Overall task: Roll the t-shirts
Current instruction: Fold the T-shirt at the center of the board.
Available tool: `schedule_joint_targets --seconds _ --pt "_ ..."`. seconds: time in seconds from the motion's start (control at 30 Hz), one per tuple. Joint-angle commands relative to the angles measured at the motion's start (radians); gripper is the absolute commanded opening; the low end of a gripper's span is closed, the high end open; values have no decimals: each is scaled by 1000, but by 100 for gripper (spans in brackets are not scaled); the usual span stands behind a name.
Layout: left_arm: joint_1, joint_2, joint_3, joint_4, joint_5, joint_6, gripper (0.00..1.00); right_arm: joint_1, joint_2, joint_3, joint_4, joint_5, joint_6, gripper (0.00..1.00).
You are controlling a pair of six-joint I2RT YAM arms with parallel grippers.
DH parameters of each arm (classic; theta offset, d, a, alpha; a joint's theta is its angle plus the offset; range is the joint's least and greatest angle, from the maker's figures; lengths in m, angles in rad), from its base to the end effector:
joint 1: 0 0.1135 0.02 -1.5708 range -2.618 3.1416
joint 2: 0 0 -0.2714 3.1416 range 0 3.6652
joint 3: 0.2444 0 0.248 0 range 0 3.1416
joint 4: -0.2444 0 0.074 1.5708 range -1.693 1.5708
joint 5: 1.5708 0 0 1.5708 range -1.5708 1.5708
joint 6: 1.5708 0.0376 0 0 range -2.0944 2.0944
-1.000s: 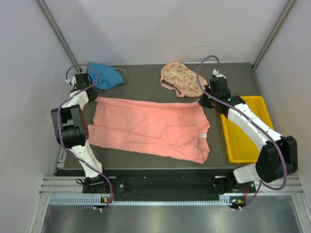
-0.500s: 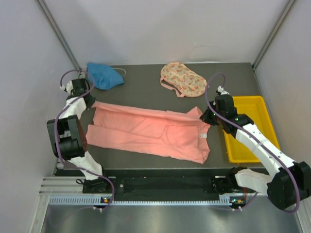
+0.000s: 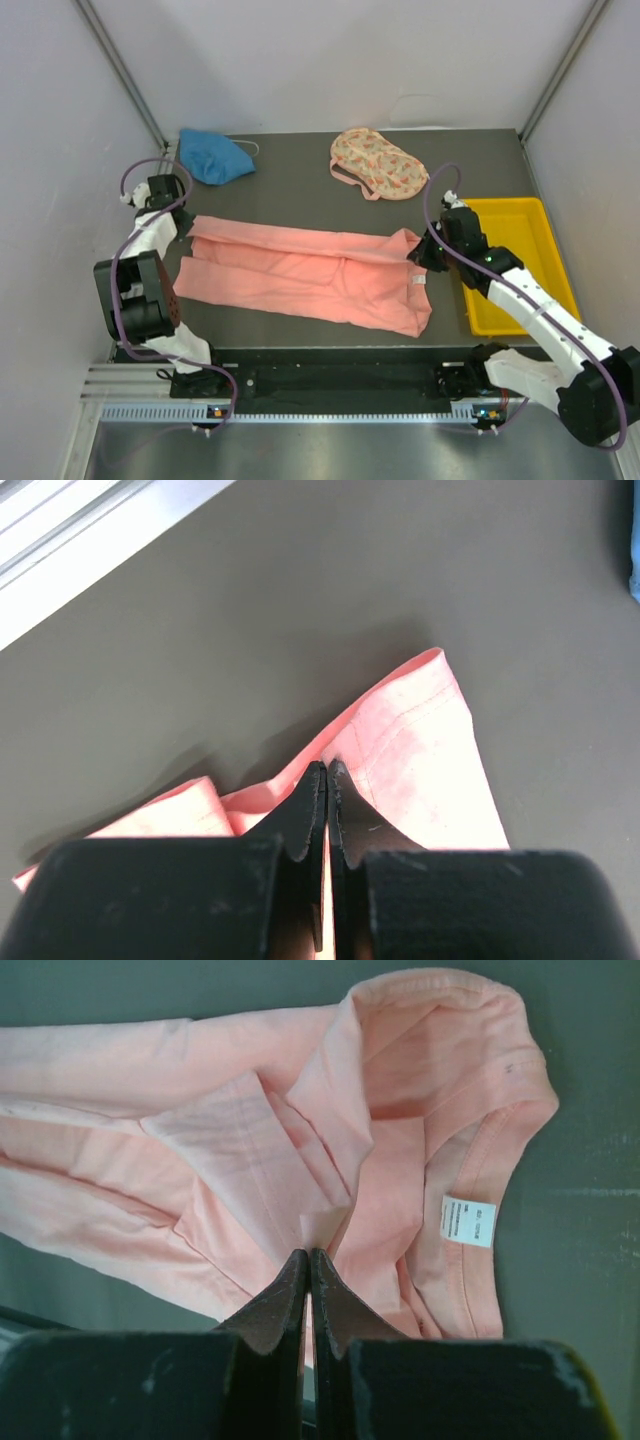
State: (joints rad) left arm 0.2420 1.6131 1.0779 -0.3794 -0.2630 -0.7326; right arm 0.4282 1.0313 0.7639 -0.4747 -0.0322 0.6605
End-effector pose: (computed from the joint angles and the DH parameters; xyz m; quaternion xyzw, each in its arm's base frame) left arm 0.3242 0.0901 0.2262 -0.4768 0.8095 0.0428 0.3400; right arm 0.1912 0.0886 0.2652 0.0996 0.9098 0.2211 0.3367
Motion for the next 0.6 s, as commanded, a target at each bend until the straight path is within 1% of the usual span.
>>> schedule_joint_targets --seconds 0.0,0.17,0.37,0.4,0.43,0.47,0.5,0.53,0.57 --pt "13 -68 -10 -6 -30 -13 0 7 -59 -3 1 -9 19 0" --pt "16 -91 -55 11 -28 -17 0 21 -82 -55 8 -20 40 0" --pt "20 -73 -88 28 4 -17 0 23 -63 -133 80 -69 68 0" --pt "20 -76 -95 28 7 -22 8 24 -57 -140 90 -81 68 3" --pt "28 -96 -108 30 13 -27 17 23 -54 -143 94 -92 67 11" --pt "32 -111 -114 27 8 -30 29 23 -57 -144 94 -95 67 17" --pt "39 -125 -119 28 7 -33 52 24 -62 -143 88 -95 64 23" --pt "46 -154 -119 31 13 -27 55 24 -74 -138 71 -89 51 32" --pt "46 -165 -113 22 11 -19 57 23 -79 -126 55 -78 45 34"
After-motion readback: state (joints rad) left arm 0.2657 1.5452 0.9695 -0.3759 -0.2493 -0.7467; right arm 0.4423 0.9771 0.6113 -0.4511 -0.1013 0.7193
